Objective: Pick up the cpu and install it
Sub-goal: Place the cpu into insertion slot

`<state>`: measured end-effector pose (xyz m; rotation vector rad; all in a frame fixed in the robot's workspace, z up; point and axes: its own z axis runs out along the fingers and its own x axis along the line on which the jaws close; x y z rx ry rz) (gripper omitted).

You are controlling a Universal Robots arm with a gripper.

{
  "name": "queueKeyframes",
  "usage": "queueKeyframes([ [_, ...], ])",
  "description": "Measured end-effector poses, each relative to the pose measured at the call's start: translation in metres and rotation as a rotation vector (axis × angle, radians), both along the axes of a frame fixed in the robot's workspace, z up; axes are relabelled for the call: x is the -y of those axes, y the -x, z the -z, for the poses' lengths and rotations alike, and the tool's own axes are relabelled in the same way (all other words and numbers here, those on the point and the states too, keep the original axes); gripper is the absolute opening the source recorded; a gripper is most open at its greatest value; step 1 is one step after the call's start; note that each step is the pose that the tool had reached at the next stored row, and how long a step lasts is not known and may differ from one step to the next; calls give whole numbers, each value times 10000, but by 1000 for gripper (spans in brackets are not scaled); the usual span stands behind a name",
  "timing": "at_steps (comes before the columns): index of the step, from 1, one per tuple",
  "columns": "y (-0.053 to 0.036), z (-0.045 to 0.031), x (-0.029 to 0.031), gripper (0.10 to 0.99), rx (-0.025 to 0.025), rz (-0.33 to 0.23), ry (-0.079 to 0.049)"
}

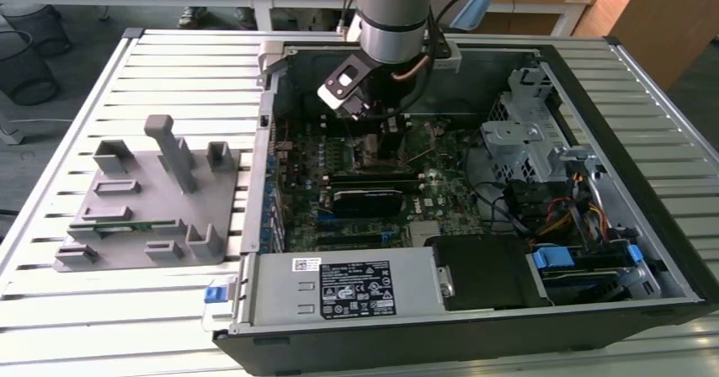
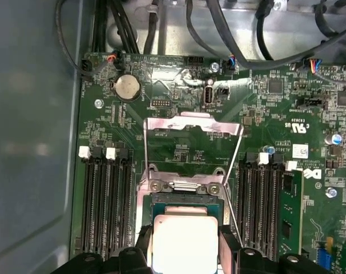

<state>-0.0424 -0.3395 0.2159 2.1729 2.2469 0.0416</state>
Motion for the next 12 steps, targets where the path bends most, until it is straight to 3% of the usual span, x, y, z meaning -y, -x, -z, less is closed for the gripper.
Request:
queueKeyframes([
  [12,9,131,0,541,1,179,-1],
])
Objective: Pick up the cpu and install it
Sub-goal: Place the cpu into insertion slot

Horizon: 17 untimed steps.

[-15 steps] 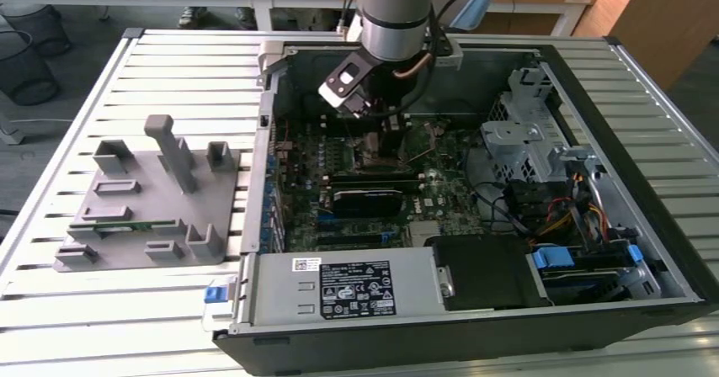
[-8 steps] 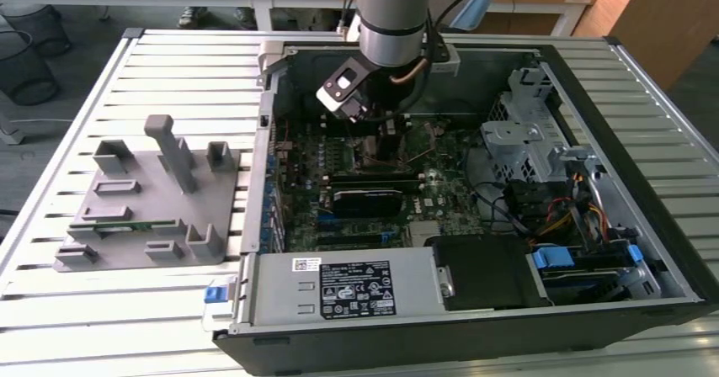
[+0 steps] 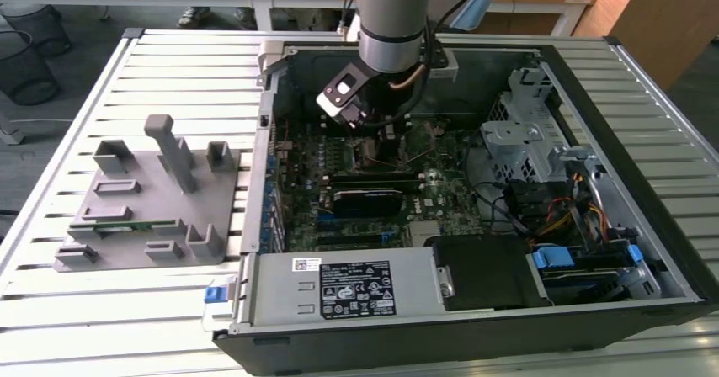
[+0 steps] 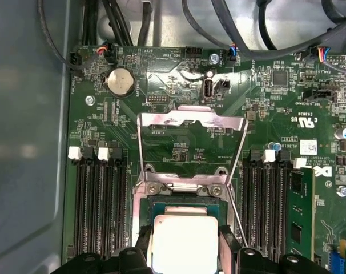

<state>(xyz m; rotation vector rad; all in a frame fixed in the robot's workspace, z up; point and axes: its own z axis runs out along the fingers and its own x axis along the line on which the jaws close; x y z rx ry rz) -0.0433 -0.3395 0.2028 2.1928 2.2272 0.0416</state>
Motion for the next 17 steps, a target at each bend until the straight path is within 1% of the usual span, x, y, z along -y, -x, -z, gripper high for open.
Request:
queueKeyframes([
  [11,7,56,-2,541,0,-140,-2],
  [17,8,82,-31,541,0,-137,-3],
])
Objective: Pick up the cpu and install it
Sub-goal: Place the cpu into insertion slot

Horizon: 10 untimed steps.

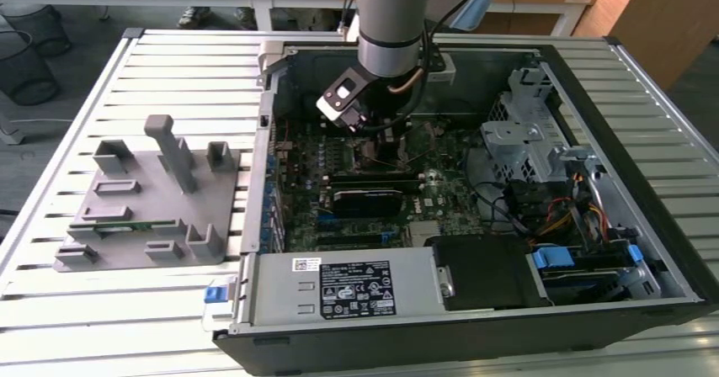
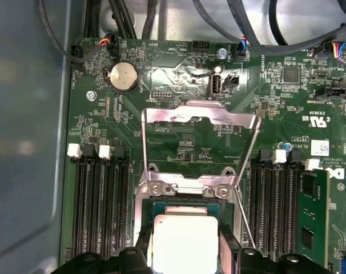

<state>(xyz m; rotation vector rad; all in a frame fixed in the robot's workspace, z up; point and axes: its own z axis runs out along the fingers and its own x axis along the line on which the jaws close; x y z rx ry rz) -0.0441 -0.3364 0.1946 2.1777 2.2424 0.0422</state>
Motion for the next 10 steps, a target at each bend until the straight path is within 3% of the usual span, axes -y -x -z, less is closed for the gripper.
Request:
queueKeyframes([
  [10,9,22,-1,541,0,32,-12],
])
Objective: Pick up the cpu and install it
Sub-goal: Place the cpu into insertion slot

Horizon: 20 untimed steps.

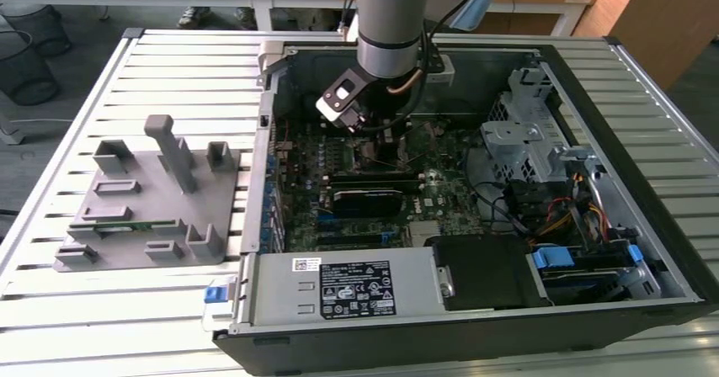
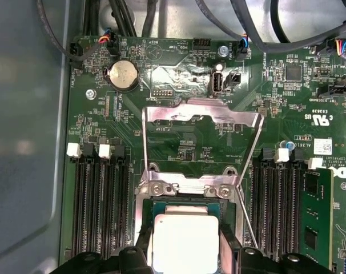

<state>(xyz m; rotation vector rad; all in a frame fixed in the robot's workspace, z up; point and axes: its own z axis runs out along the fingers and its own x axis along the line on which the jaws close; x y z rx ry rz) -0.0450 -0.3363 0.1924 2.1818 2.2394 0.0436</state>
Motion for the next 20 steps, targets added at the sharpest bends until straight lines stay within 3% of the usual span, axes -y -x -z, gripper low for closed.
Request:
queueKeyframes([
  [20,4,12,19,541,-1,66,-45],
])
